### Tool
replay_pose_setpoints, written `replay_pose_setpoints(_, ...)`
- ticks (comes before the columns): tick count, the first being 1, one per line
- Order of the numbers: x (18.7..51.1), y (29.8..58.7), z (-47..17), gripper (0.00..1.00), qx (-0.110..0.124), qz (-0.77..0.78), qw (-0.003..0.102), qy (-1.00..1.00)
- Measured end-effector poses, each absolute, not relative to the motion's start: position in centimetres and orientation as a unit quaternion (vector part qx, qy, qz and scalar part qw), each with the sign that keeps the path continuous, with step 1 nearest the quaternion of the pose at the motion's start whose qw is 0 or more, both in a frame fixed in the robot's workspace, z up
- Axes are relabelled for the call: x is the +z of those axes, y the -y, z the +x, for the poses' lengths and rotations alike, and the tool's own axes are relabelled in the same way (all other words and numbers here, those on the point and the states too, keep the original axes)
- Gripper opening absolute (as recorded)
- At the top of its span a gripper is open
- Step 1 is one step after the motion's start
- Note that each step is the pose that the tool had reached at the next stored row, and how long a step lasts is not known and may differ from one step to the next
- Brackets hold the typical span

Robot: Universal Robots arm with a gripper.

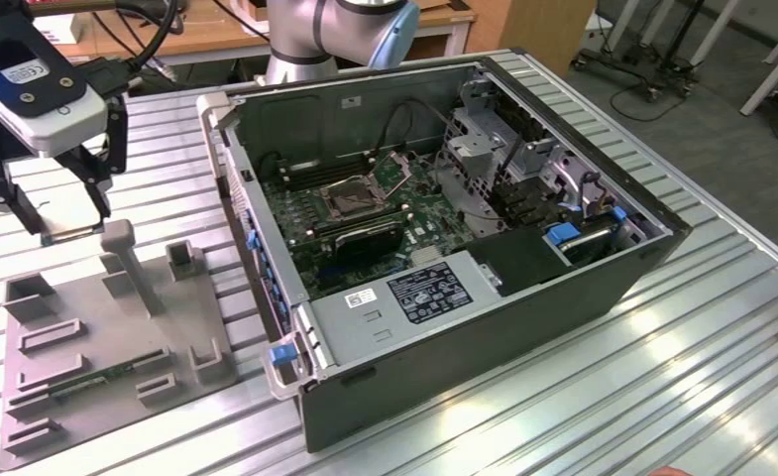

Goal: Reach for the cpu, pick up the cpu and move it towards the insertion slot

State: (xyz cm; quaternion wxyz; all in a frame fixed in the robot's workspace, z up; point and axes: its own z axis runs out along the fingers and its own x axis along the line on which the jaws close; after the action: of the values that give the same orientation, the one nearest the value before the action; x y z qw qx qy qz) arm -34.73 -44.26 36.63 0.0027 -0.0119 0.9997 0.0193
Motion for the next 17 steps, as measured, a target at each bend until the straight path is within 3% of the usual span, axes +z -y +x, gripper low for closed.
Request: replay_pose_setpoints(17,36.63,44.26,-34.25,0.53,0.019,-0.012,0.003,-1.000)
